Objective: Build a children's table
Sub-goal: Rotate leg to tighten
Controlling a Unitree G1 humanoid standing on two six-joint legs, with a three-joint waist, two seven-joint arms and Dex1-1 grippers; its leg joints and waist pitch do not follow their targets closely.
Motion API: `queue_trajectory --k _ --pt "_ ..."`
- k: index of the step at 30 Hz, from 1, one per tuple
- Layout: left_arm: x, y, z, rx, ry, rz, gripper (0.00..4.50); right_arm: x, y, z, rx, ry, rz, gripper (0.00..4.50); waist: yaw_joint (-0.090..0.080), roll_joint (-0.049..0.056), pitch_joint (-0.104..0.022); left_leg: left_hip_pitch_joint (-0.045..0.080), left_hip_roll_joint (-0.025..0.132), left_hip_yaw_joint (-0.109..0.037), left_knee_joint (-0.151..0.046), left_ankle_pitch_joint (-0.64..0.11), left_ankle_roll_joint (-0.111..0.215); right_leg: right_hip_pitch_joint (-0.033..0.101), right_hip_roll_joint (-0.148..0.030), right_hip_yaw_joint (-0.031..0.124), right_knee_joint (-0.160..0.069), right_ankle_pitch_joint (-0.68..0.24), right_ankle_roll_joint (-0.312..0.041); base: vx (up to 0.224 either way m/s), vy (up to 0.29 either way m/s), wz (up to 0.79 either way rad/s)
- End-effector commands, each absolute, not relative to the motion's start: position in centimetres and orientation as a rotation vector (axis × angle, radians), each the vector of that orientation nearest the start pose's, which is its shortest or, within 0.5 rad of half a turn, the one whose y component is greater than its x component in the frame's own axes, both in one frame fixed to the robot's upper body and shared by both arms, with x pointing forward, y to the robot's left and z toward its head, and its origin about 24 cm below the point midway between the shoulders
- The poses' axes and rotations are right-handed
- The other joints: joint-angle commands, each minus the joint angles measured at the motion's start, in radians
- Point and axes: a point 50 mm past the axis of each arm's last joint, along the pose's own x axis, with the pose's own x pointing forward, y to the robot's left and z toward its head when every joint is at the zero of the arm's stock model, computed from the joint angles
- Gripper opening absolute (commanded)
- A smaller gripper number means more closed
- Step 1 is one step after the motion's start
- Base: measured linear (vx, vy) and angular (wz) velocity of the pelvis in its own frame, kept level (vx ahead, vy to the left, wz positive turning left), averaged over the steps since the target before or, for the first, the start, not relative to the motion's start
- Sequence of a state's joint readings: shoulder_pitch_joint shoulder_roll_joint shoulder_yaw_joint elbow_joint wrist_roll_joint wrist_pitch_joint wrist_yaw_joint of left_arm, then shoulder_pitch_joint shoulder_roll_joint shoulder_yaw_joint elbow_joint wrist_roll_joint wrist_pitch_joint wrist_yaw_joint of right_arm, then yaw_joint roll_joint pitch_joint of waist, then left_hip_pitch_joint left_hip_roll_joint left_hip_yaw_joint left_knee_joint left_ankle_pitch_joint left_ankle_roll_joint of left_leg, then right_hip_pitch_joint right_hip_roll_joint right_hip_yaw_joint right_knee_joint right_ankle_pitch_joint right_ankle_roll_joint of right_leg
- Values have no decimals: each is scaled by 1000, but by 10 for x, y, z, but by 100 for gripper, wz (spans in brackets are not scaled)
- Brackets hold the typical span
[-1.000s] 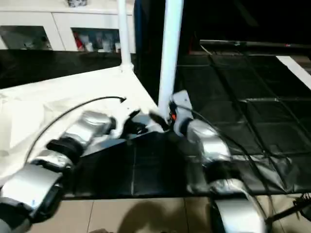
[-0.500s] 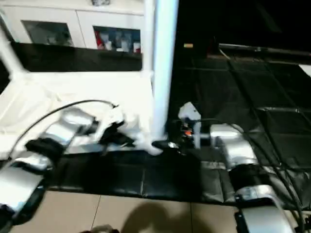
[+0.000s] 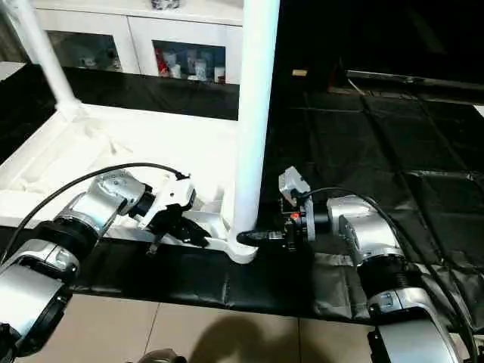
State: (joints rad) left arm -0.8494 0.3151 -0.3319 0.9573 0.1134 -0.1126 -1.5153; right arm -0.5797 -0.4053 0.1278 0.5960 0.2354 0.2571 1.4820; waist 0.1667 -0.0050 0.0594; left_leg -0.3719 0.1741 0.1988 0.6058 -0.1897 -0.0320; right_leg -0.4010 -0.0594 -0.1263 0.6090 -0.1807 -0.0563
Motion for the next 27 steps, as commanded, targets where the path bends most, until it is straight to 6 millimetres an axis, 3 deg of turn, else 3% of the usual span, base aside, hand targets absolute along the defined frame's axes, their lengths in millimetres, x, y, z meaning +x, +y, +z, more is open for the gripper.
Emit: queue_trajectory --k 1,11,16,20,23,27 --pt "333 114 77 568 494 -1715 0 310 -162 74 27 394 1484 314 -6 -3 -81 16 79 -36 -59 -96 86 61 -121 74 -84 -249 -118 0 0 0" --pt "333 113 76 561 489 -1711 0 307 -155 71 63 395 1516 224 -7 -2 -81 17 79 -36 -60 -102 80 60 -121 74 -84 -250 -119 0 0 0" --pt "335 108 76 478 489 -1664 0 304 -151 69 105 381 1496 211 -5 -2 -80 19 81 -37 -60 -99 77 60 -122 76 -83 -238 -126 0 0 0" --pt "343 96 77 389 478 -1543 0 305 -141 62 111 375 1361 208 -9 -4 -76 19 80 -37 -63 -111 66 60 -123 75 -88 -279 -116 0 0 0" --pt "349 85 77 328 472 -1443 0 311 -129 56 104 383 1216 203 -19 -3 -72 22 72 -38 -65 -140 45 59 -123 70 -103 -375 -88 0 0 0" --pt "358 67 79 254 456 -1284 0 324 -110 49 106 412 982 202 -56 -6 -73 16 68 -45 -68 -144 20 64 -123 68 -104 -387 -81 0 0 0"
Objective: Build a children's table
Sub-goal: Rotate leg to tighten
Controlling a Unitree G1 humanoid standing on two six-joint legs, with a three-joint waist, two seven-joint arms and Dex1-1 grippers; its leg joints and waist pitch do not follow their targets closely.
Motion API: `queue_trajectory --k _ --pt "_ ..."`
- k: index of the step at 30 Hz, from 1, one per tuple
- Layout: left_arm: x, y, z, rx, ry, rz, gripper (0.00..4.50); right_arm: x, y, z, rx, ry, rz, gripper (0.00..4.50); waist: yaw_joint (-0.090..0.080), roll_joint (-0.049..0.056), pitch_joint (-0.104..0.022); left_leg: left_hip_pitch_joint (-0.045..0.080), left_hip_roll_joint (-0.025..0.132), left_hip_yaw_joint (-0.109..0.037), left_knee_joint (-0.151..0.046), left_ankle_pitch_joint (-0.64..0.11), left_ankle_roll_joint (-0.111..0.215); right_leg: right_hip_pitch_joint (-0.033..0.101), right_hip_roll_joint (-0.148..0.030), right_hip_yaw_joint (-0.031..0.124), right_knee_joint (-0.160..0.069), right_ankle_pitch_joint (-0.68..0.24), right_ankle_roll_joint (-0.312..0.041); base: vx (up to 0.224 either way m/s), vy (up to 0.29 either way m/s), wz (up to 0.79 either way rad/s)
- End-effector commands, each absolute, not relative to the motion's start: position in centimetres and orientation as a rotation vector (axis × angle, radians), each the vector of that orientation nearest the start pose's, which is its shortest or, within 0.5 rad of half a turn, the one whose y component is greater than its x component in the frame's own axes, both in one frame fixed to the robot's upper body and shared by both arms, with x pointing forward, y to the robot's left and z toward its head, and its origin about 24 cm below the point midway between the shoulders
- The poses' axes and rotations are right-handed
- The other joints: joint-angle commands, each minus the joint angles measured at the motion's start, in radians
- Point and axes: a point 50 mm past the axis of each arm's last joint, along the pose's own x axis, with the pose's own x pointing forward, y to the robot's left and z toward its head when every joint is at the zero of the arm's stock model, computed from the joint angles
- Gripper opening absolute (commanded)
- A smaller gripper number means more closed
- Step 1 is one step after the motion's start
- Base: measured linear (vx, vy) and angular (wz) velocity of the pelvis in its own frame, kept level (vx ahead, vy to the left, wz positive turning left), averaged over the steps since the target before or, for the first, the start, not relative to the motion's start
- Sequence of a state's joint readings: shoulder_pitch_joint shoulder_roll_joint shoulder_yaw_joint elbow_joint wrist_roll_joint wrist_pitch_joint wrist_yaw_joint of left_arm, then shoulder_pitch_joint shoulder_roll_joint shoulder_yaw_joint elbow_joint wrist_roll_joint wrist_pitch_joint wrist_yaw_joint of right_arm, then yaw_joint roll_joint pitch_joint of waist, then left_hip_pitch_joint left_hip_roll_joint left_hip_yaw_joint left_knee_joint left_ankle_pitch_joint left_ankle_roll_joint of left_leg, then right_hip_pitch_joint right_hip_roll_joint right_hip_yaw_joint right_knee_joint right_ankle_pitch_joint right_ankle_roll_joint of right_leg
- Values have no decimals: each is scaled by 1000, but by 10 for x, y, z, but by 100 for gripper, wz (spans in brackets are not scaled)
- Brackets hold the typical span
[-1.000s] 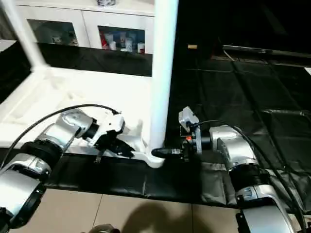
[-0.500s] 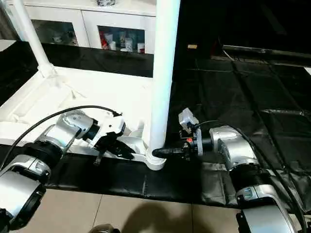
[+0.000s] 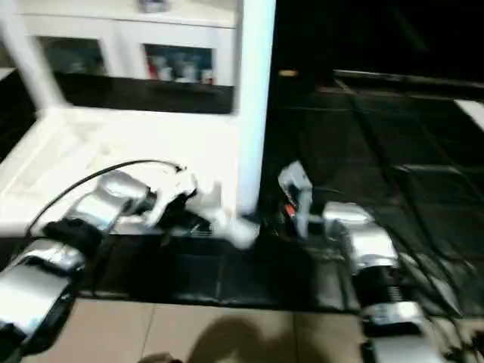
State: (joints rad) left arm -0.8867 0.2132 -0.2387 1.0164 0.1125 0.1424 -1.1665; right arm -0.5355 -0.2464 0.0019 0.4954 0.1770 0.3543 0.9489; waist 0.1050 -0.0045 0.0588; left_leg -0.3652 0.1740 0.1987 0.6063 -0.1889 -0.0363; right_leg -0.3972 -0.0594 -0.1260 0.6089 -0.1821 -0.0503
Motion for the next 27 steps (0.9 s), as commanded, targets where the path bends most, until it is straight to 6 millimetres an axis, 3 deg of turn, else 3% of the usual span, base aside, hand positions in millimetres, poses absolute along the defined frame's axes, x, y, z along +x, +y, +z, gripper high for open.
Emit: queue_trajectory --k 1,6,8,10,11,13,19,27 --pt "360 63 79 241 450 -1238 0 328 -106 50 111 413 936 201 -2 -6 -74 9 62 -43 -65 -138 31 61 -120 68 -106 -377 -90 0 0 0" --pt "369 49 83 166 409 -1067 0 342 -86 55 90 391 805 198 -17 -7 -77 4 53 -38 -59 -96 69 65 -115 69 -101 -295 -116 0 0 0" --pt "372 44 85 137 384 -1002 0 346 -81 55 80 396 747 198 -18 -12 -80 2 55 -38 -59 -73 84 66 -113 72 -92 -240 -128 0 0 0" --pt "374 41 87 113 368 -963 0 349 -78 56 93 389 721 198 -19 -10 -80 6 60 -37 -59 -71 100 63 -114 73 -89 -198 -144 0 0 0" --pt "374 41 87 114 367 -965 0 349 -77 57 102 385 726 250 -19 -13 -80 6 61 -36 -59 -72 103 64 -114 73 -88 -193 -147 0 0 0" --pt "373 42 87 124 368 -975 0 349 -78 57 102 376 726 263 -17 -12 -80 5 65 -38 -60 -57 117 66 -116 74 -82 -159 -156 0 0 0" --pt "370 52 84 197 373 -1060 0 346 -90 58 86 342 767 317 -18 -8 -79 6 64 -37 -60 -70 119 68 -119 75 -84 -156 -163 0 0 0" --pt "365 71 84 296 394 -1207 0 339 -130 62 47 298 866 389 -3 -5 -79 8 72 -35 -60 -81 124 67 -117 75 -83 -152 -163 0 0 0"
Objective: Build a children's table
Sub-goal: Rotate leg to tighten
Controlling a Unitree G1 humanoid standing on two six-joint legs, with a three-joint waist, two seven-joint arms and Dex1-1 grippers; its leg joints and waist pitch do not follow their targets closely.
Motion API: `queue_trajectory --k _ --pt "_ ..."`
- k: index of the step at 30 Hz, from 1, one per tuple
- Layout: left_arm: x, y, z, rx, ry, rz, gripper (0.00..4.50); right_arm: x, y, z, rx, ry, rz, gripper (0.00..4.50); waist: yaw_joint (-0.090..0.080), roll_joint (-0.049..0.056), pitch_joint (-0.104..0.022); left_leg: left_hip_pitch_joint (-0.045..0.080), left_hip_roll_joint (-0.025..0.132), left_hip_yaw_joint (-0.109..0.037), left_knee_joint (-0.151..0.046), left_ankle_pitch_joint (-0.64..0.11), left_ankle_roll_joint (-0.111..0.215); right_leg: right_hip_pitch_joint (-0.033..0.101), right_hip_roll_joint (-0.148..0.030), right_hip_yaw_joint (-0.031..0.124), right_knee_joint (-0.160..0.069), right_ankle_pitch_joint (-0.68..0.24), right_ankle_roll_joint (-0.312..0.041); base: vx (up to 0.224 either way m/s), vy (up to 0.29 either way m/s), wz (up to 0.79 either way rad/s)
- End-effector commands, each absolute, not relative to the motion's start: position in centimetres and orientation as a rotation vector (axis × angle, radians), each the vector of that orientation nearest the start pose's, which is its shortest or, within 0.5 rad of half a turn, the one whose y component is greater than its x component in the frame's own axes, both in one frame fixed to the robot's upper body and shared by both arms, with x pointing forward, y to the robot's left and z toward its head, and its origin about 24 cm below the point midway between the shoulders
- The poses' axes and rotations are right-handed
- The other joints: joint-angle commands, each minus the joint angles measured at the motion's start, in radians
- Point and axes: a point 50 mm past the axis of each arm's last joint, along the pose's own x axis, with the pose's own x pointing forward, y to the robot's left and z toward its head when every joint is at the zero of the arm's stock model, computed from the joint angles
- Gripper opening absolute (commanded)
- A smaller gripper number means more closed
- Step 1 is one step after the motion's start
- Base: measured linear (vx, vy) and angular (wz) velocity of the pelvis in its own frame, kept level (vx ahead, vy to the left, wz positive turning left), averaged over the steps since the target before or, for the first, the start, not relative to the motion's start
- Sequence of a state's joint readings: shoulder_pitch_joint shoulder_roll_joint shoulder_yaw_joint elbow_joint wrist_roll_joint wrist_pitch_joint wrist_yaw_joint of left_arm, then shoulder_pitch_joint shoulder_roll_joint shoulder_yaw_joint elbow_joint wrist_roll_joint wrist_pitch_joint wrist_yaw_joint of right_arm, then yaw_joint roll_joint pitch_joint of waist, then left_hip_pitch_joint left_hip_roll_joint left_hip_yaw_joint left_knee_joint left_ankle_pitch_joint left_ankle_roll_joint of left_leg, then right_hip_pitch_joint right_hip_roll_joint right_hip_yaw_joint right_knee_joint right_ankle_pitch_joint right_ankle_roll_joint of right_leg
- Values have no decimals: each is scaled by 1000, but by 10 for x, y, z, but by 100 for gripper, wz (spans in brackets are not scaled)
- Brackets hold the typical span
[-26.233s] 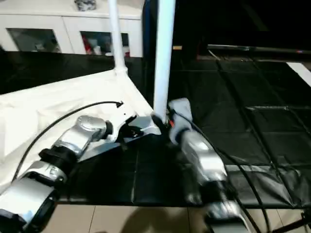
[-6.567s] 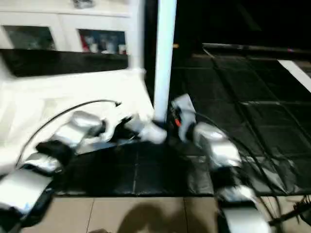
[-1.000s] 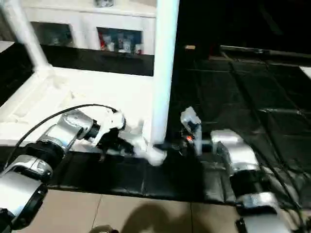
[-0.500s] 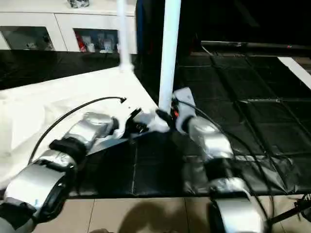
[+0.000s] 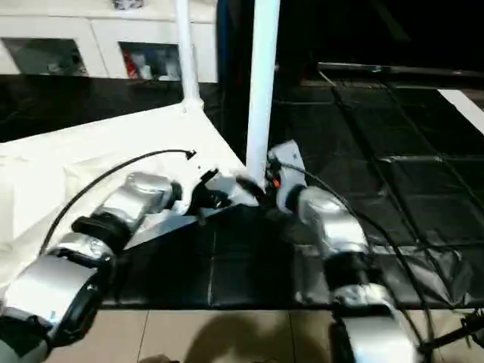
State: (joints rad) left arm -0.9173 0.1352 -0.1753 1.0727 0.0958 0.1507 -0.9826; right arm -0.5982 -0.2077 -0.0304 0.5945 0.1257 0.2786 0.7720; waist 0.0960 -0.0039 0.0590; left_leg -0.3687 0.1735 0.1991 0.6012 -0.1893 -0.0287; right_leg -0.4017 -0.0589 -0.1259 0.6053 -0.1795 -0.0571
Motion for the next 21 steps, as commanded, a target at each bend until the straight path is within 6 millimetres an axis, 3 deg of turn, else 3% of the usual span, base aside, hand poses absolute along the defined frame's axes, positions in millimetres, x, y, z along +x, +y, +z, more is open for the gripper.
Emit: queue_trajectory --k 1,2,7,13,16,21 --pt "364 74 84 314 400 -1235 0 338 -135 65 48 288 902 393 9 -6 -79 10 72 -35 -54 -82 119 72 -118 75 -78 -152 -156 0 0 0" --pt "363 76 83 322 405 -1249 0 336 -138 67 48 282 922 399 11 -2 -78 10 72 -35 -53 -88 119 71 -118 74 -79 -159 -156 0 0 0" --pt "354 91 83 399 440 -1420 0 327 -156 78 30 277 1104 446 30 0 -79 13 77 -34 -53 -95 112 67 -118 74 -80 -186 -142 0 0 0" --pt "347 98 85 427 452 -1553 0 321 -164 80 -9 312 1218 446 52 -1 -80 19 81 -34 -55 -98 90 62 -122 76 -75 -176 -156 0 0 0" --pt "342 101 87 452 463 -1654 0 313 -164 82 -30 341 1351 446 57 -2 -80 15 80 -35 -54 -98 93 65 -124 76 -76 -189 -148 0 0 0" --pt "338 103 85 493 486 -1716 0 312 -164 82 -48 337 1399 429 62 -3 -79 16 81 -36 -55 -98 91 61 -123 75 -79 -222 -131 0 0 0"
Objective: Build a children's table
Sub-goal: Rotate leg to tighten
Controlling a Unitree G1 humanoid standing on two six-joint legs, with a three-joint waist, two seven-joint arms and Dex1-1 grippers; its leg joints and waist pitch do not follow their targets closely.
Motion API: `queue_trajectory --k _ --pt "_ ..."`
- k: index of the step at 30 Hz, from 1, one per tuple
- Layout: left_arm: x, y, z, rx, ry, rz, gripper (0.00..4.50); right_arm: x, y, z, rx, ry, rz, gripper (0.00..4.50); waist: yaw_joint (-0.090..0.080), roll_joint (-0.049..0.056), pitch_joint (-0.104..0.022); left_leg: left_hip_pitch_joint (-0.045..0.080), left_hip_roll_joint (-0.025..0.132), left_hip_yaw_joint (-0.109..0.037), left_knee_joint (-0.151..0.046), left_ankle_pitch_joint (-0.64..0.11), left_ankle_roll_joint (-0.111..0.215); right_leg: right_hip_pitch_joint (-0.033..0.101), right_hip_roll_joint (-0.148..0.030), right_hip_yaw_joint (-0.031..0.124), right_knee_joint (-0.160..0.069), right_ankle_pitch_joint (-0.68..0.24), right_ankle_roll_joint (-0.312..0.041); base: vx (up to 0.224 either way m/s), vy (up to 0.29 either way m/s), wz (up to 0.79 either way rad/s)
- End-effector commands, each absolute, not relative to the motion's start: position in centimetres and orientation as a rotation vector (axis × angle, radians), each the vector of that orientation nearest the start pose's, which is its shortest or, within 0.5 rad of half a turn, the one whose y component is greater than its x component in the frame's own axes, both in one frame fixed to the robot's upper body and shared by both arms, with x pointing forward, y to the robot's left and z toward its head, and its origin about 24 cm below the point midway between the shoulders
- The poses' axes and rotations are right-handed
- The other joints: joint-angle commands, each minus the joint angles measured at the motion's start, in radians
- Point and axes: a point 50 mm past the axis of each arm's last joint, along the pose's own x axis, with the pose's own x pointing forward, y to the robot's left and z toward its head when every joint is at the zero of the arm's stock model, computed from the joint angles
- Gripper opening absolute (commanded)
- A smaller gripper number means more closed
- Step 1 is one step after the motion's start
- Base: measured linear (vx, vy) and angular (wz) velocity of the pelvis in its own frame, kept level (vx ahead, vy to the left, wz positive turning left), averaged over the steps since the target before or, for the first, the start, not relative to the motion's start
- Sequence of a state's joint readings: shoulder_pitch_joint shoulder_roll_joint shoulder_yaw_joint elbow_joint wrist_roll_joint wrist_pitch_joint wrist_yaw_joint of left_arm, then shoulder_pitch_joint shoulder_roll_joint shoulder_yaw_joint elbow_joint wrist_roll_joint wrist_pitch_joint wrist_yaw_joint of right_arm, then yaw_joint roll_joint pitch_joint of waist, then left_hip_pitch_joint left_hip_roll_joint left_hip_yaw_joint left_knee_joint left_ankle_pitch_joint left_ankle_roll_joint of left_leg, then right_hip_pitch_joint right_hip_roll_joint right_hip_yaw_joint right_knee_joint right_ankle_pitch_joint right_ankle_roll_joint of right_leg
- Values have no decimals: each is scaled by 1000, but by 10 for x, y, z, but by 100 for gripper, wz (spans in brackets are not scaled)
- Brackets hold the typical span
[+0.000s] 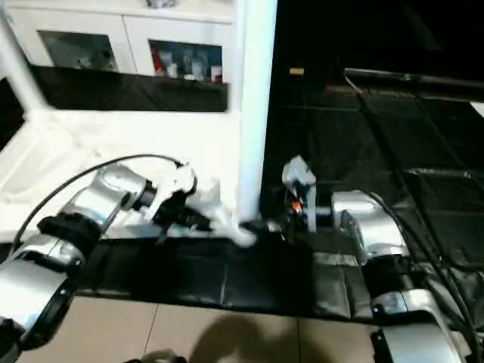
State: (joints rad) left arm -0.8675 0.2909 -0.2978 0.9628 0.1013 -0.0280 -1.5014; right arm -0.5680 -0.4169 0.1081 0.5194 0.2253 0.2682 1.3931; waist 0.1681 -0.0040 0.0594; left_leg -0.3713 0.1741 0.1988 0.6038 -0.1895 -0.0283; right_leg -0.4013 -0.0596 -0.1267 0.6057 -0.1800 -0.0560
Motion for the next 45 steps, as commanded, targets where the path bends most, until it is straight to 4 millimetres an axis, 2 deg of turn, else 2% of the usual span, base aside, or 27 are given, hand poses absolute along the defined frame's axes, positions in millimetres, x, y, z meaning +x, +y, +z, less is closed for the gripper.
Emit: queue_trajectory --k 1,6,8,11,13,18,20,25,29,31,33,34,35,37,38,39,41,43,44,45 --pt "337 104 85 500 490 -1723 0 312 -164 82 -47 336 1401 429 -7 -3 -80 22 83 -36 -59 -101 85 59 -122 76 -80 -227 -132 0 0 0" --pt "333 105 82 510 503 -1758 0 311 -162 82 -3 344 1437 392 -7 -5 -81 17 81 -36 -58 -99 83 64 -125 76 -76 -211 -139 0 0 0" --pt "332 105 82 507 502 -1765 0 310 -161 83 12 343 1465 358 -7 -8 -81 16 78 -34 -57 -94 87 63 -122 75 -79 -220 -131 0 0 0" --pt "332 105 82 506 501 -1767 0 309 -160 83 22 345 1489 352 -7 -6 -81 16 79 -35 -57 -88 91 63 -121 74 -80 -232 -123 0 0 0" --pt "332 105 82 506 499 -1769 0 308 -160 84 35 349 1506 322 -7 -7 -81 17 80 -35 -57 -87 92 61 -121 75 -78 -227 -124 0 0 0" --pt "332 106 82 507 503 -1763 0 307 -158 85 62 348 1525 293 -7 -6 -81 16 79 -36 -57 -87 89 62 -120 74 -80 -238 -118 0 0 0" --pt "333 106 81 511 508 -1751 0 307 -156 85 84 344 1534 271 -6 -3 -82 17 80 -36 -57 -86 88 61 -121 74 -79 -232 -121 0 0 0" --pt "335 106 82 506 504 -1736 0 305 -153 83 103 352 1546 226 -7 -2 -82 17 79 -37 -58 -91 81 62 -121 74 -79 -221 -126 0 0 0" --pt "340 100 86 452 493 -1660 0 311 -146 82 134 293 1414 215 -10 -2 -80 16 81 -37 -60 -100 67 61 -123 75 -80 -236 -125 0 0 0" --pt "344 95 88 417 480 -1601 0 315 -141 77 127 297 1319 212 -13 -2 -79 18 78 -37 -61 -113 59 61 -123 73 -86 -279 -116 0 0 0" --pt "349 90 90 393 469 -1530 0 319 -136 71 106 312 1223 208 -22 -2 -77 21 80 -40 -64 -120 42 57 -122 73 -87 -294 -117 0 0 0" --pt "353 84 90 370 463 -1458 0 324 -129 65 84 330 1131 207 -33 5 -76 16 75 -42 -64 -131 29 63 -123 72 -91 -313 -112 0 0 0" --pt "356 78 90 329 458 -1395 0 330 -121 61 80 351 1027 204 -37 2 -74 17 73 -41 -64 -136 26 62 -122 72 -93 -321 -110 0 0 0" --pt "358 73 89 297 455 -1356 0 335 -117 58 75 365 949 203 -53 0 -76 16 68 -43 -64 -130 15 66 -123 71 -92 -325 -115 0 0 0" --pt "359 69 89 278 451 -1328 0 339 -115 57 76 376 886 202 -64 -2 -77 8 63 -43 -62 -117 21 72 -121 70 -92 -314 -114 0 0 0" --pt "360 66 89 266 448 -1305 0 343 -112 56 79 382 840 202 -72 -2 -76 10 61 -42 -61 -116 29 69 -120 70 -95 -309 -116 0 0 0" --pt "362 61 88 243 440 -1260 0 347 -108 57 78 374 787 201 -83 -3 -80 4 56 -40 -57 -92 46 74 -115 69 -91 -275 -121 0 0 0" --pt "365 53 88 209 426 -1183 0 353 -100 59 71 360 718 201 -92 -1 -80 7 57 -39 -56 -85 58 70 -113 70 -90 -243 -138 0 0 0" --pt "367 49 89 196 416 -1151 0 355 -97 60 71 356 694 201 -96 5 -82 7 59 -41 -55 -83 61 71 -113 71 -87 -213 -149 0 0 0" --pt "368 47 91 186 407 -1126 0 357 -94 61 75 356 677 201 -98 3 -82 8 59 -40 -56 -81 70 71 -111 71 -86 -188 -159 0 0 0"
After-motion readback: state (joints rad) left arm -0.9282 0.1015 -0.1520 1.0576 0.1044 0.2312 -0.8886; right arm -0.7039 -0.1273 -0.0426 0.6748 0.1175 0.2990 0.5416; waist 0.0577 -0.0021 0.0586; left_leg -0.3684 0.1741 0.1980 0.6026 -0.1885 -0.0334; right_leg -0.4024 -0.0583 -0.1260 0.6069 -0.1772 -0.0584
